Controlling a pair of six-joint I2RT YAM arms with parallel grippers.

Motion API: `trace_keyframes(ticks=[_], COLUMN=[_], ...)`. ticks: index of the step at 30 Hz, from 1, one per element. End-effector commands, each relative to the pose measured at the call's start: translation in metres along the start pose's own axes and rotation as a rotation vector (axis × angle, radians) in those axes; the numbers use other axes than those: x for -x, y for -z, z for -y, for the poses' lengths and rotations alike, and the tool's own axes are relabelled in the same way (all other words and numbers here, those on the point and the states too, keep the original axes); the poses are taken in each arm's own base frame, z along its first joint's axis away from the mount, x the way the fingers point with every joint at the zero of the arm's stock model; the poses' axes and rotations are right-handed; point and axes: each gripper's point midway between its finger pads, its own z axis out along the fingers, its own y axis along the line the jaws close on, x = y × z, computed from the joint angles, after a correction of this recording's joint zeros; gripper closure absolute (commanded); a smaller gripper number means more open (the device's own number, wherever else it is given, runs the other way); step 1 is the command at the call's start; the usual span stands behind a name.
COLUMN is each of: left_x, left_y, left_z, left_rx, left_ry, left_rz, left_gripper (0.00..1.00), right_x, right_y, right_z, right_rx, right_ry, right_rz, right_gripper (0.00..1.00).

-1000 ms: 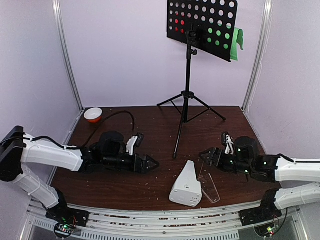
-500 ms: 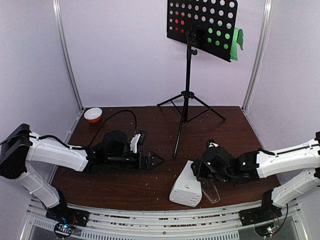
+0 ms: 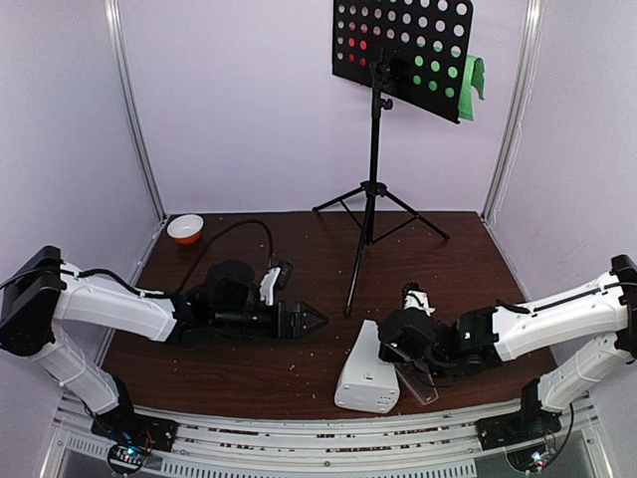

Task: Pack up the instrument practice props

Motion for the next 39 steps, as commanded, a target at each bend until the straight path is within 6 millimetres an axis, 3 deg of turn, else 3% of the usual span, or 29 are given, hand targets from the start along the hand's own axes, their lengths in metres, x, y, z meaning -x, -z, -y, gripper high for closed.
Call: trace_keyframes(ticks=[1,12,18,28,33,39], left_x=[0.01,-0.004,-0.016,-0.03,-0.036,-0.035], left_y=[-0.007,-0.025,-0.05,-0.082,-0.093,-0.09], left_z=[0.031,0.036,0.048,0.041,0.048,0.058], left_rx=[-0.145,-0.224,-0.285,-0.298,-0.341,-0.393], left_ry=[0.019,0.043,0.039,0.058,0.042,0.022], left_rz=[0.018,-0.027,-0.087,-0.133,-0.161,-0.144], left_gripper=[0.03,0.03,0.03,0.05,0.2,0.4], right_x=[0.015,0.025,0.026,0.024,0.023,0.021], right_y=[0.01,0.028,0.032,0.035,0.034,0.034], right_z=[-0.015,-0.031,-0.035,-0.04,-0.042,-0.041], right_rx=[0.086,0.214,0.25,0.279,0.29,0.291], right_ry=[-0.014,-0.007,-0.014,-0.013,-0.019,-0.028], right_rz=[0.093,0.209,0.236,0.244,0.242,0.241], right_gripper=[1.0,1.0,1.0,1.0,1.0,1.0])
